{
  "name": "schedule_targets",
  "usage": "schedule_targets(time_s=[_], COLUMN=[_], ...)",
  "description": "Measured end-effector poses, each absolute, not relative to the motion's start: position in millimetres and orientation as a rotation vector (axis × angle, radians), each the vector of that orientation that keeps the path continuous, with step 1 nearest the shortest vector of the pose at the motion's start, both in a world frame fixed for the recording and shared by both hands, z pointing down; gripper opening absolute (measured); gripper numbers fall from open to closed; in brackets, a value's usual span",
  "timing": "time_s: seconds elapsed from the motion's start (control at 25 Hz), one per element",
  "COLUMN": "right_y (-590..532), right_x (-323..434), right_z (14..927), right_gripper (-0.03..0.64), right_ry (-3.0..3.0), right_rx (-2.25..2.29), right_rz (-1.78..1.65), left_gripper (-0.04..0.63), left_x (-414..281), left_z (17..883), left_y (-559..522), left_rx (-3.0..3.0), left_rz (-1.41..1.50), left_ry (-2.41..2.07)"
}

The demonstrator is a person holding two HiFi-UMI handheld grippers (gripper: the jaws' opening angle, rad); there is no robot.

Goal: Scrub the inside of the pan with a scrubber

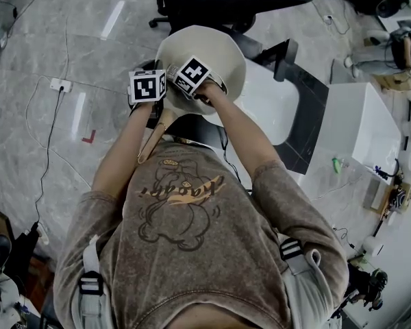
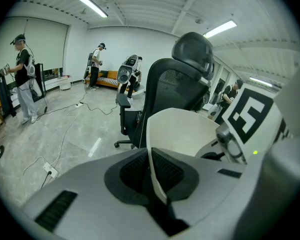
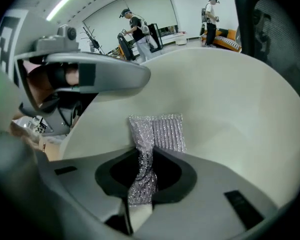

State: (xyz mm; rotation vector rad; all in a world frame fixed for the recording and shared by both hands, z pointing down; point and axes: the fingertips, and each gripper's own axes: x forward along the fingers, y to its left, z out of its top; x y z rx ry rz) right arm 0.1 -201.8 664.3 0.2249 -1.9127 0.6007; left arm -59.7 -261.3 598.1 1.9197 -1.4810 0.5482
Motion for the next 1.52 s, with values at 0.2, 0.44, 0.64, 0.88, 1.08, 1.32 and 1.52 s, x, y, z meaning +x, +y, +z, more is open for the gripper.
schedule_targets(time_s=[0.2,0.44,0.64,0.88,1.08,1.32,1.52], right_y=[-231,-273,-288,-286,-283,-274,-288], right_x=[-3,33,57,88,86,80,73], right_z=[663,664,665,665,664,644,590], right_gripper=[0.085,0.084,0.084,0.086,0.086,0.084,0.08], right_ry=[-1.946,-1.851,-1.843,-1.77,-1.797,-1.907,-2.088], right_rx=[0.338,0.516,0.574,0.616,0.621,0.677,0.811], right_rz=[0.514,0.293,0.281,0.308,0.304,0.37,0.304], left_gripper=[0.037,0.037,0.037,0.038,0.038,0.054,0.052], left_x=[-59,-59,-59,-58,-58,-60,-64], left_z=[599,599,599,600,600,587,548], left_y=[-261,-261,-261,-261,-261,-264,-270], left_rx=[1.924,1.932,1.939,1.945,1.948,2.03,2.092], left_rz=[0.553,0.564,0.569,0.571,0.587,0.649,0.582], left_ry=[-1.474,-1.469,-1.462,-1.453,-1.446,-1.516,-1.563])
